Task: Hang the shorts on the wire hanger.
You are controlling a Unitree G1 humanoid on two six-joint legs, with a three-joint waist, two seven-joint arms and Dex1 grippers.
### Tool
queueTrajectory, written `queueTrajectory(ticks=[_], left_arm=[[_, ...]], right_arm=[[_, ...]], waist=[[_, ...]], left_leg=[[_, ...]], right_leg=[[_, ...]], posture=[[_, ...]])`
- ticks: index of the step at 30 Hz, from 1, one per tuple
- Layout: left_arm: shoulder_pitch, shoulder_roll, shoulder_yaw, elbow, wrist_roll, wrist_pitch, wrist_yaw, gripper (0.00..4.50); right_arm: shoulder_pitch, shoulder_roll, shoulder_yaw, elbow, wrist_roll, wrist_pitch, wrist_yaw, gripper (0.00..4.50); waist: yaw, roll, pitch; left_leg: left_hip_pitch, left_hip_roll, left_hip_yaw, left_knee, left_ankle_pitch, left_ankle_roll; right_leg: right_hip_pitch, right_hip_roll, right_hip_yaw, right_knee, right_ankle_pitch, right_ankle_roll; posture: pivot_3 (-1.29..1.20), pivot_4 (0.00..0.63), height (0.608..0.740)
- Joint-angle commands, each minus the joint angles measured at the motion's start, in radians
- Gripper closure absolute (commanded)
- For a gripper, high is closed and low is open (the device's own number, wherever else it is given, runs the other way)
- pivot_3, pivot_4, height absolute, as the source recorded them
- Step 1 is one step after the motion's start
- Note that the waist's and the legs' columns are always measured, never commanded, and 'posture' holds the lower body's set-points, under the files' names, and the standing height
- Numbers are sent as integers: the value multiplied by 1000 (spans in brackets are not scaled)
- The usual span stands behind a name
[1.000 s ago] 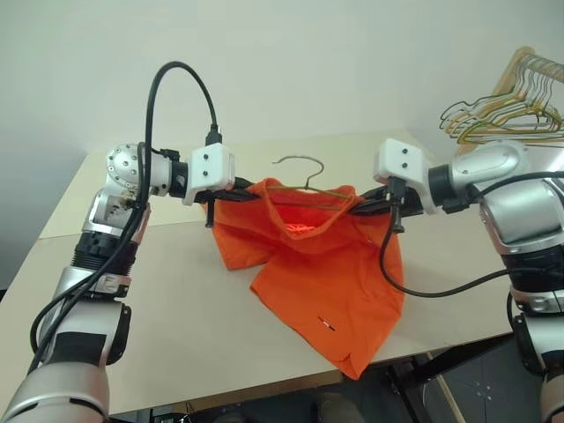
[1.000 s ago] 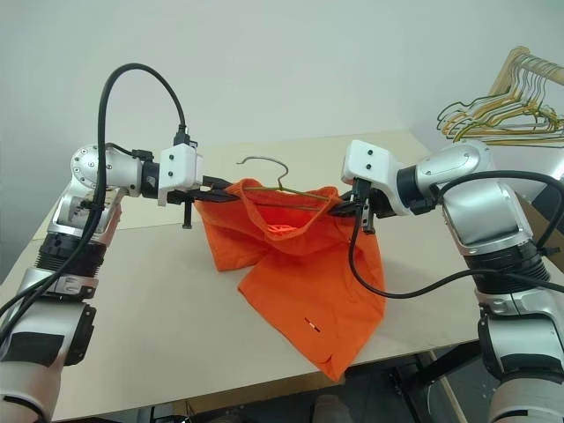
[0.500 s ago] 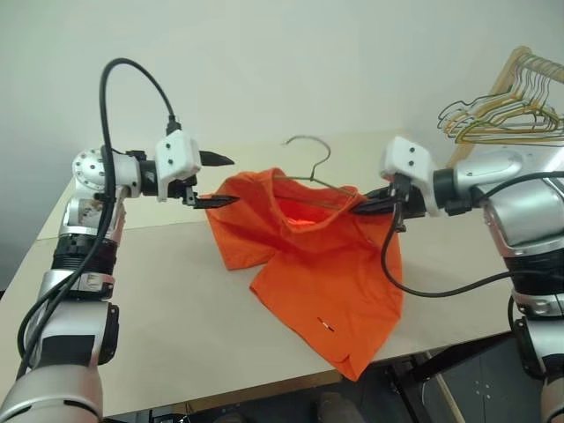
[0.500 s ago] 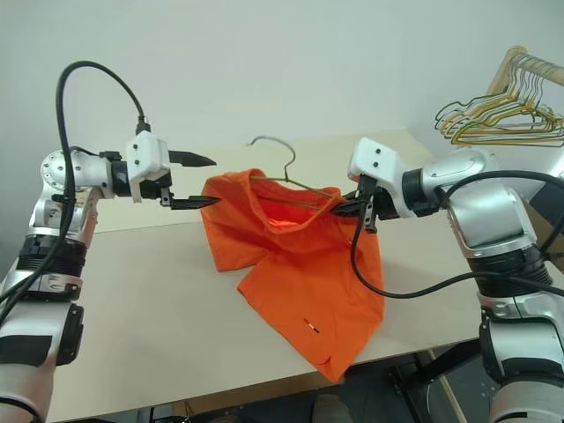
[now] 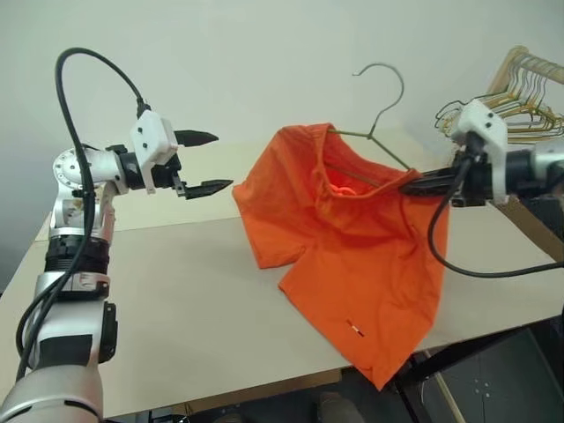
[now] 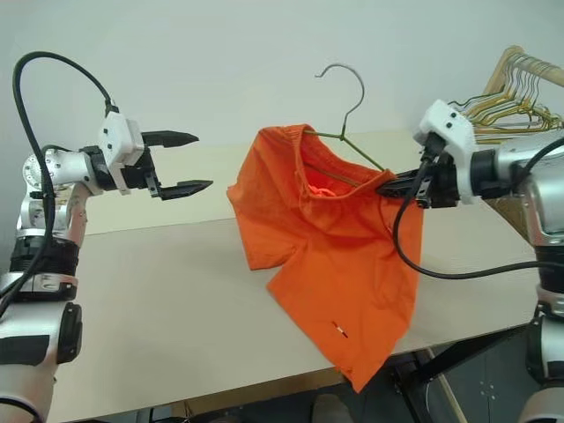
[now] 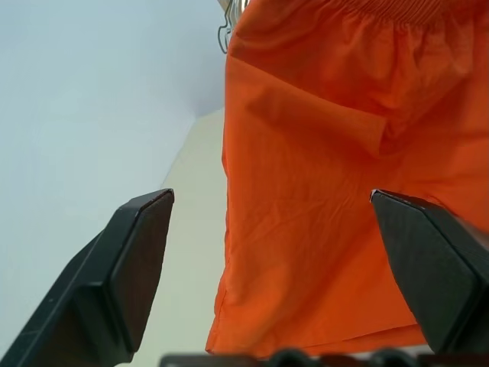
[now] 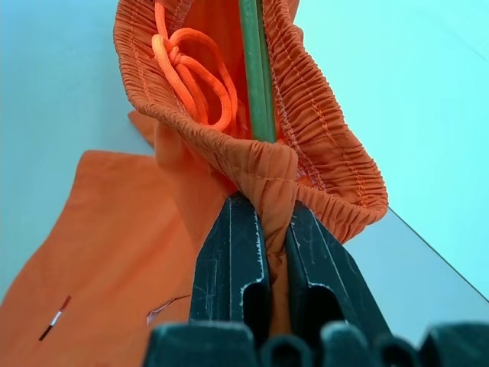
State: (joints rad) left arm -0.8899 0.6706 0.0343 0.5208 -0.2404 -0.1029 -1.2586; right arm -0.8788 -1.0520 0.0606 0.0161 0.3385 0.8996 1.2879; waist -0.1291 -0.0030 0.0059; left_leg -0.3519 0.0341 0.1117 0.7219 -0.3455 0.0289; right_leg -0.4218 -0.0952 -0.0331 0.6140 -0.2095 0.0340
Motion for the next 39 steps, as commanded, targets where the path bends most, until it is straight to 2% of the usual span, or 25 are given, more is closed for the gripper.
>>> queueTrajectory(ticks=[1, 5, 10, 17, 24, 30, 39], left_arm=[[8, -18, 4, -59, -10, 28, 41, 29], [60, -49, -3, -131, -13, 44, 71, 29], [128, -68, 2, -235, -34, 102, 104, 29], [200, -101, 44, -450, -167, 251, 166, 29], [232, -125, 30, -532, -203, 313, 202, 29], [258, -181, 23, -578, -232, 320, 229, 29], [307, -257, 34, -690, -276, 359, 349, 29]], right_arm=[[-30, -27, -49, 5, 35, 66, -17, 4500], [5, -34, -91, -2, 44, 189, -115, 4500], [124, -26, -229, -52, 40, 325, -293, 4500], [240, -4, -399, -140, -22, 534, -574, 4500], [120, 102, -601, -57, -160, 659, -866, 4500], [61, 147, -676, 57, -263, 575, -1064, 4500], [-47, 252, -709, 242, -347, 299, -1346, 4500]], waist=[[-1, 0, 0], [-7, 0, 0], [-3, 0, 0], [-10, 1, 0], [-39, 4, -2], [-64, 4, -2], [-105, 6, -3]], left_leg=[[0, 0, 0, 0, 0, 0], [0, 0, 0, 0, 0, 0], [-1, 0, 0, 0, 0, 0], [0, 0, 0, 0, 0, 0], [6, -2, 1, -1, -1, 3], [9, -2, 4, -1, -3, 6], [11, -2, 7, -3, -4, 6]], right_leg=[[0, 0, 0, 0, 0, 0], [0, 0, 1, 1, 0, 0], [-1, 0, 0, 0, 0, 0], [-1, -1, 3, -1, 0, 0], [0, -1, 14, -1, 1, 2], [2, 0, 20, -2, 2, 3], [6, 0, 26, -2, 2, 5]], posture=[[-151, 0, 740], [-166, 0, 740], [-184, 0, 740], [-228, 0, 740], [-256, 0, 740], [-248, 0, 740], [-228, 0, 740]])
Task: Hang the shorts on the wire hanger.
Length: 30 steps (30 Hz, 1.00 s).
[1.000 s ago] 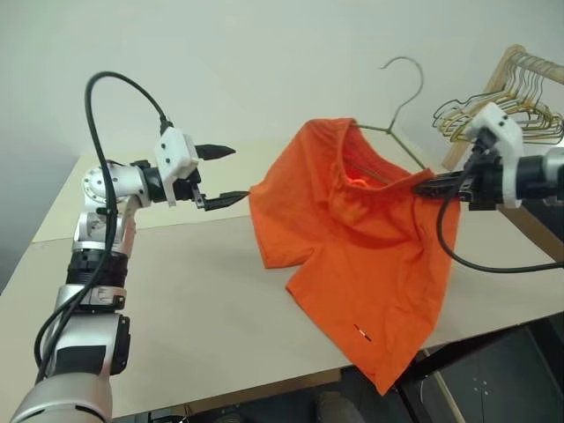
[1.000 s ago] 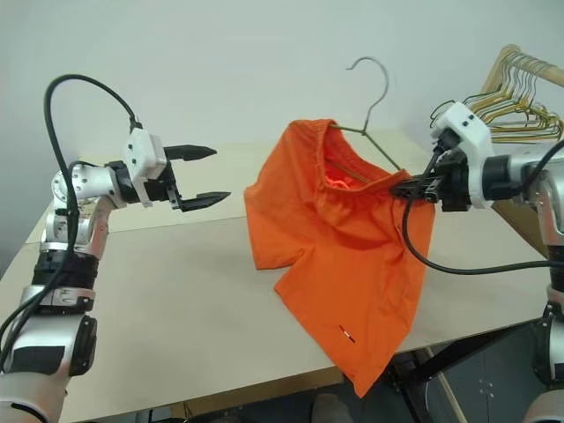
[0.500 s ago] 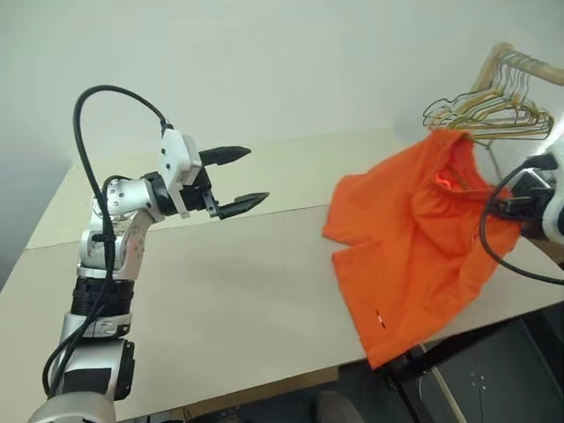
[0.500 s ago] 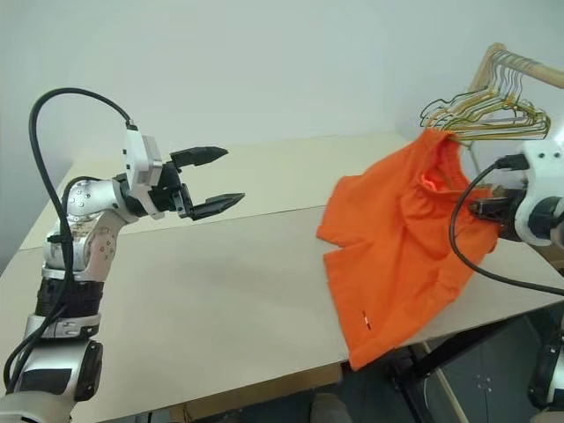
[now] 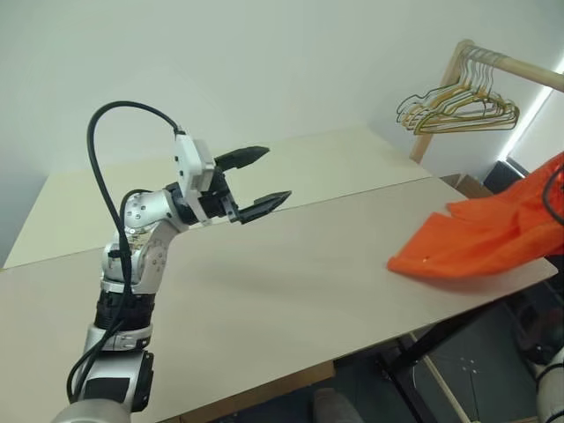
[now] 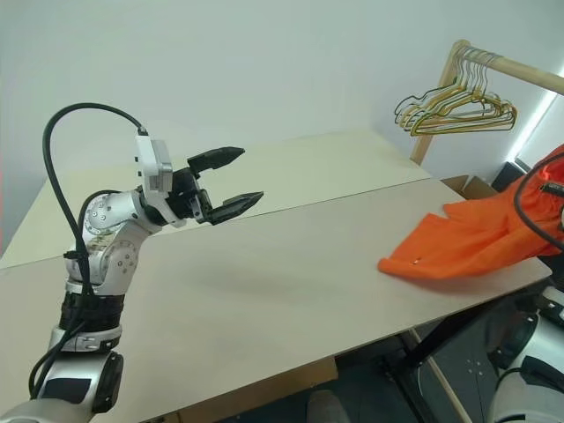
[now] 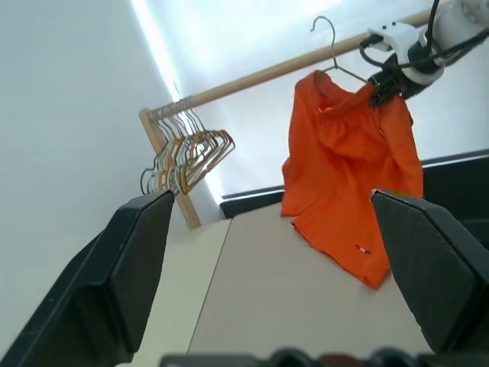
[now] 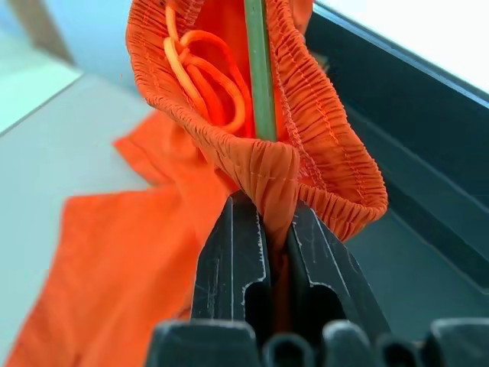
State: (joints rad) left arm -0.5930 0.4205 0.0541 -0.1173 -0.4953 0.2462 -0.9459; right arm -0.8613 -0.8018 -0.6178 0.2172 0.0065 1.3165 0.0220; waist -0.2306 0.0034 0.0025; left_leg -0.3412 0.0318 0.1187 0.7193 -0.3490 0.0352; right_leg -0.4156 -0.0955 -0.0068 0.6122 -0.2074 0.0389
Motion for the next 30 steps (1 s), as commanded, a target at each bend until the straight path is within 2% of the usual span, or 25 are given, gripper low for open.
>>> queueTrajectory(ticks=[1, 8, 17, 24, 30], left_arm=[[22, -10, 9, -66, -21, 9, 42, 29], [55, -70, 15, -101, -46, 4, 111, 29], [81, -85, -14, -119, -22, -8, 133, 29], [77, -77, -9, -114, -23, -19, 127, 29], [93, -85, -16, -131, -41, -33, 110, 29]], right_arm=[[-84, 7, -42, 82, -12, -152, -104, 4500], [-197, -53, -39, 416, 20, -389, -167, 4500], [-331, -184, -44, 832, 96, -641, -176, 4500], [-389, -236, -42, 1006, 149, -760, -192, 4500], [-381, -256, -113, 1077, 253, -813, -230, 4500]], waist=[[-5, 0, 0], [-5, 1, 1], [-3, 2, 2], [-3, 3, 3], [2, 3, 3]], left_leg=[[2, 0, 0, 0, 0, 0], [10, 0, 0, -4, -1, 1], [10, -4, 0, -8, -2, 3], [10, -4, 1, -8, -3, 6], [9, -4, 1, -9, -3, 6]], right_leg=[[2, 0, 0, 0, 0, 0], [12, 0, 1, -4, -1, 1], [12, 5, 20, -6, -5, 7], [13, 4, 22, -9, -5, 9], [13, 4, 21, -11, -5, 9]], posture=[[-224, 0, 740], [-204, 0, 740], [-190, 0, 740], [-179, 0, 740], [-174, 0, 740]])
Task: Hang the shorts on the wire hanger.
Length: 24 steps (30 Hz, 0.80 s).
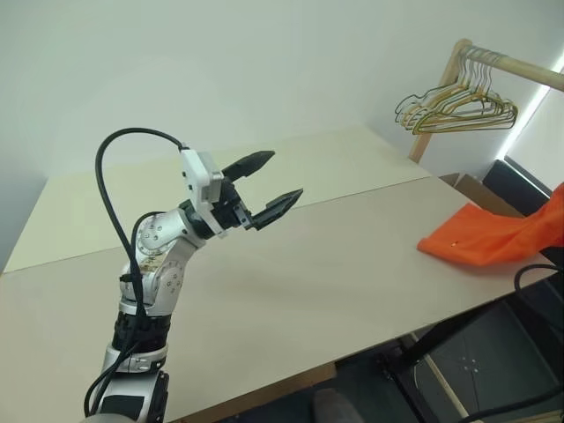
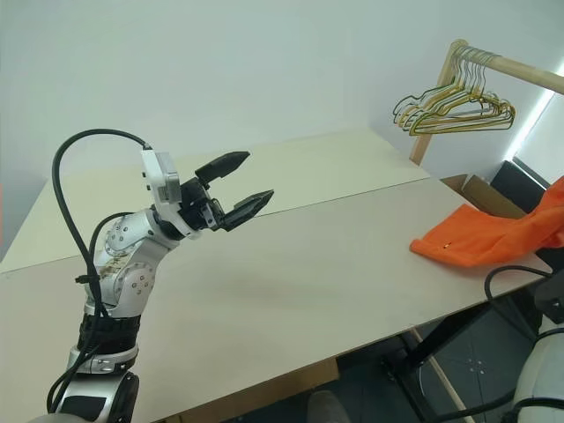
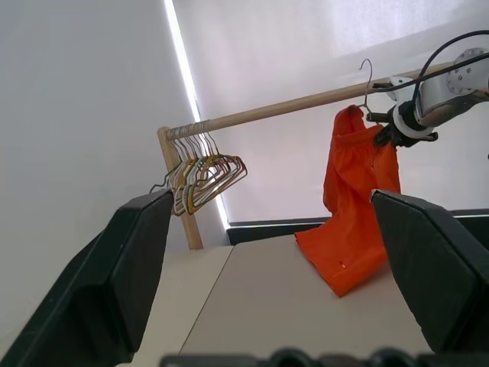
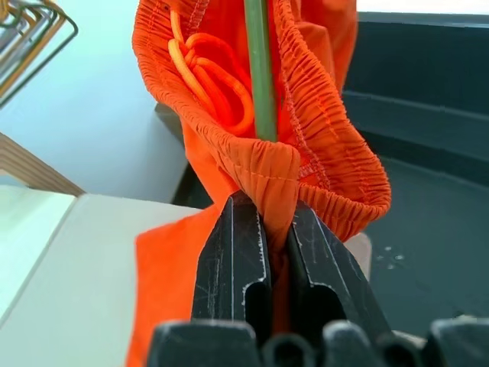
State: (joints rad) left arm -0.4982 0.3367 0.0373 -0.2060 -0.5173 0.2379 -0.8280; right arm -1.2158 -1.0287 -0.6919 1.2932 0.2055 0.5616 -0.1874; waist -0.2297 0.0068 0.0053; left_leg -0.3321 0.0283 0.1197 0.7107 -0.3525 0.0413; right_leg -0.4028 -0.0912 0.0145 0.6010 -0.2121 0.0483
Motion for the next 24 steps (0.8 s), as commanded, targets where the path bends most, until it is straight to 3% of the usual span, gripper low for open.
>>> queueTrajectory(ticks=[1, 15, 21, 24], left_arm=[[0, -1, -2, -43, -16, -26, -10, 29], [7, 17, -11, -47, -9, -30, -20, 29], [6, 20, -17, -48, -5, -30, -18, 29], [7, 17, -17, -53, -9, -33, -17, 29]], right_arm=[[-20, -32, -49, 8, 69, -66, -31, 4500], [72, -44, -157, 46, 216, -91, -47, 4500], [91, -38, -128, 43, 207, -89, -29, 4500], [99, -33, -29, 35, 128, -99, 23, 4500]], waist=[[1, 0, 0], [24, 0, 0], [23, 0, 0], [23, 0, 0]], left_leg=[[0, 0, 0, 0, 0, 0], [-2, 0, 1, -1, -1, 2], [-2, 0, 1, -1, -1, 2], [-2, 0, 1, -1, -1, 2]], right_leg=[[0, 0, 0, 0, 0, 0], [0, 0, 0, -6, 1, 2], [1, 0, 0, -7, 1, 2], [1, 0, 0, -7, 1, 2]], posture=[[-174, 0, 740], [-159, 0, 740], [-157, 0, 740], [-157, 0, 740]])
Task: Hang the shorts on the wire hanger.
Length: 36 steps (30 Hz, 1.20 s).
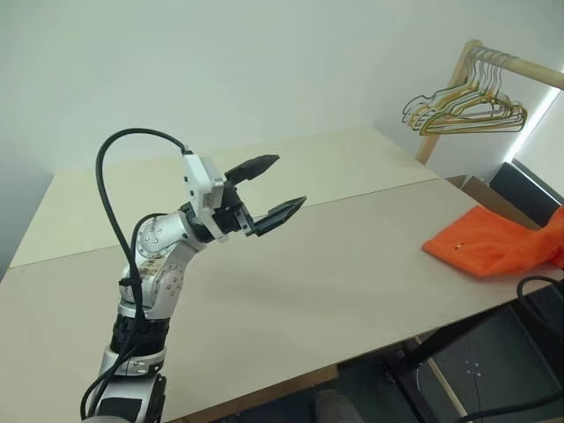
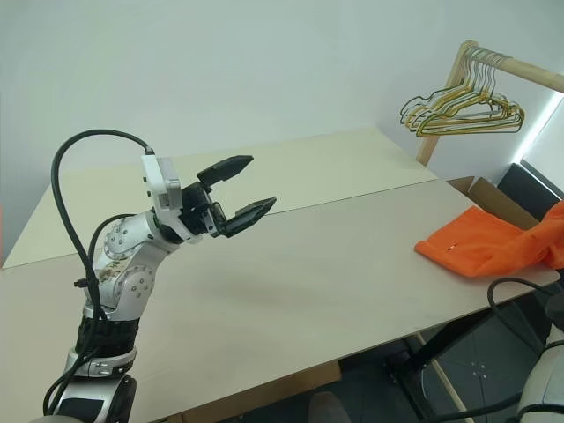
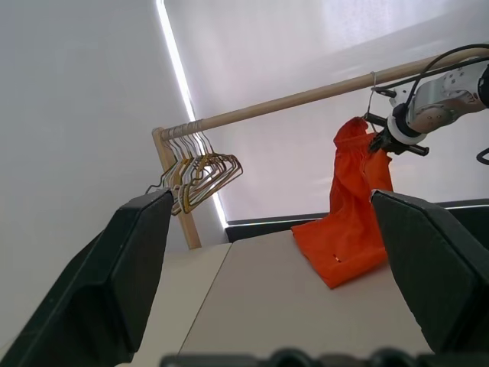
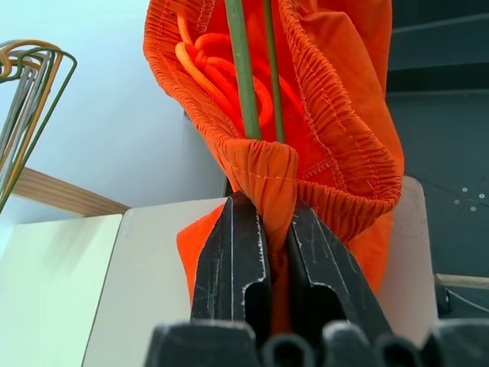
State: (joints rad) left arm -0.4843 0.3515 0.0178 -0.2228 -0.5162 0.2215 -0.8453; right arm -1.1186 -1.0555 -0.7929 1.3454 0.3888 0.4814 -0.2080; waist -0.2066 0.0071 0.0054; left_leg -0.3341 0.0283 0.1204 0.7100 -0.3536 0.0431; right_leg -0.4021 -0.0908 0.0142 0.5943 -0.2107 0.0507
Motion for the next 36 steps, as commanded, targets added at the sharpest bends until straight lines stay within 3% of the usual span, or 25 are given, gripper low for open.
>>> queueTrajectory(ticks=[1, 3, 8, 16, 22, 26, 29, 36], left_arm=[[-7, -1, 3, -38, -14, -18, 0, 29], [-6, -5, 5, -41, -24, -18, -5, 29], [6, 8, 9, -72, -92, 8, -58, 0], [6, 1, 3, -52, -66, -15, -39, 0], [11, 0, -1, -46, -50, -23, -34, 0], [20, 4, 1, -51, -46, -24, -39, 0], [28, 6, 2, -61, -43, -22, -39, 0], [30, 10, 1, -62, -40, -23, -41, 0]], right_arm=[[2, -6, 89, -17, -66, -18, 46, 4500], [1, -7, 95, -14, -64, -16, 42, 4500], [-4, -10, 100, -12, -59, -18, 43, 2790], [-17, -9, 128, -17, -71, -20, 56, 45], [-25, -10, 213, -29, -139, -37, 51, 45], [-33, -16, 428, -60, -340, -112, -21, 45], [-65, -12, 502, -83, -407, -140, -91, 45], [-101, 32, 547, -179, -441, -290, -150, 45]], waist=[[0, 0, 0], [0, 0, 0], [1, 0, 0], [4, 0, 0], [4, 0, 0], [4, 2, 0], [5, 4, 0], [5, 8, 1]], left_leg=[[0, 0, 0, 0, 0, 0], [0, 0, 0, 0, 0, 0], [0, 0, 0, 0, 0, 0], [0, 0, 0, 0, 0, 0], [0, 0, 0, 0, 0, 0], [0, -1, 0, 0, 0, 0], [0, -1, 1, 0, 0, 0], [2, -1, 1, 0, 1, -1]], right_leg=[[0, 0, 0, 0, 0, 0], [0, 0, 0, 0, 0, 0], [0, 0, 0, 0, 0, 0], [1, 0, 0, 0, 0, 0], [1, 0, 0, 0, 0, 0], [0, -1, 0, 0, 0, 0], [0, -1, 1, 0, 0, 1], [0, 0, 1, 1, 0, 0]], posture=[[-157, 0, 740], [-155, 0, 740], [-154, 0, 740], [-154, 0, 740], [-152, 0, 740], [-145, 0, 740], [-140, 0, 740], [-142, 0, 740]])
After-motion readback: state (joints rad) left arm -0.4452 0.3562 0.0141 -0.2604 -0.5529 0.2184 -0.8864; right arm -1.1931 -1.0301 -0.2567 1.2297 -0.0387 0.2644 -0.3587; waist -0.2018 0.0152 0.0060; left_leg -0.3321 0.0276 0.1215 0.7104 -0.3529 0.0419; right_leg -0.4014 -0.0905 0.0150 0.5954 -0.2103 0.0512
